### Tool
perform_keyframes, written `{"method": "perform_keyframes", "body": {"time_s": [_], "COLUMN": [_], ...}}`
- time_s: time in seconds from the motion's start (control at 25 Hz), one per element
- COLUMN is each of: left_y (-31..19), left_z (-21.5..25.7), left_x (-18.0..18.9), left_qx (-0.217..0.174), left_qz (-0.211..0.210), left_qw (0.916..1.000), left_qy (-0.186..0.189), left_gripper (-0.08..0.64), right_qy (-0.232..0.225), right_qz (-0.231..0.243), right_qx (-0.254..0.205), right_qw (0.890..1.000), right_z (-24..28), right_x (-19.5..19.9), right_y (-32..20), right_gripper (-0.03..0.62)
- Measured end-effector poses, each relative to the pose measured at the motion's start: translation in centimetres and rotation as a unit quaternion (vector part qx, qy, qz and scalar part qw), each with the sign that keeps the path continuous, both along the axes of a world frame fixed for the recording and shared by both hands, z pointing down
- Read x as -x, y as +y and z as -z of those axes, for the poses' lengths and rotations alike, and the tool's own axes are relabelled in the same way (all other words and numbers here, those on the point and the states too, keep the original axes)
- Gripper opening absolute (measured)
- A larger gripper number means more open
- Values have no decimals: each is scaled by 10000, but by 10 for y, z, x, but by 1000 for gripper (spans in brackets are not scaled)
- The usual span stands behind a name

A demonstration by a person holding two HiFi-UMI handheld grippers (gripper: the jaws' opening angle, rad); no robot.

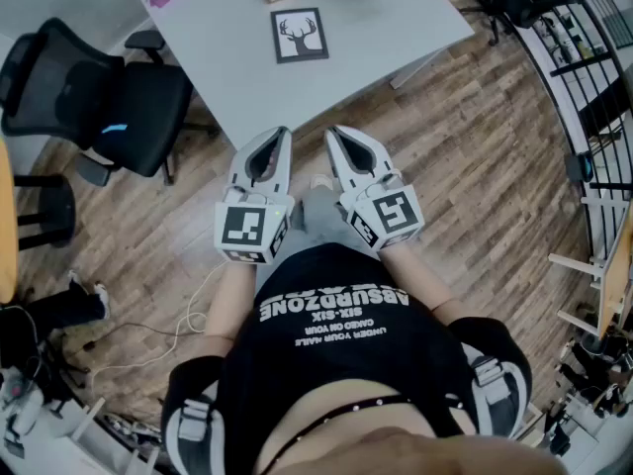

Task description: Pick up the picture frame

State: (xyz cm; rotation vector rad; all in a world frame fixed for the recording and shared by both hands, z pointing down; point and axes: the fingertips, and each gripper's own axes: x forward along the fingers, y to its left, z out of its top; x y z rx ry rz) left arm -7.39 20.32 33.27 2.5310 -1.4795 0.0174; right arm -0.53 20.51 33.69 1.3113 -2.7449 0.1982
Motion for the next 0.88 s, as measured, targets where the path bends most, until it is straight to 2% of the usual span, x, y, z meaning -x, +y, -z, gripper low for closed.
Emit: {"method": "perform_keyframes", "body": {"time_s": [0.2, 0.48, 0.68, 0.88], "left_y": [0, -9, -32, -70], "left_z": [-3, -7, -17, -25], "left_x": [-3, -18, -22, -22], "left_qx": [46, 162, 347, 492], "left_qz": [-66, -241, -195, -110], "left_qw": [10000, 9995, 9989, 9980], "left_qy": [-53, -151, -256, -379], "left_gripper": [17, 17, 17, 17], "right_qy": [-34, -78, -146, -172], "right_qz": [-51, -327, -387, -401], "right_qx": [-24, 88, 133, 365], "right_qw": [10000, 9994, 9991, 9984], "right_z": [-2, -9, -14, -30], "right_x": [0, -22, -29, -36], "right_y": [5, -1, -23, -61], "right_gripper": [15, 15, 15, 16]}}
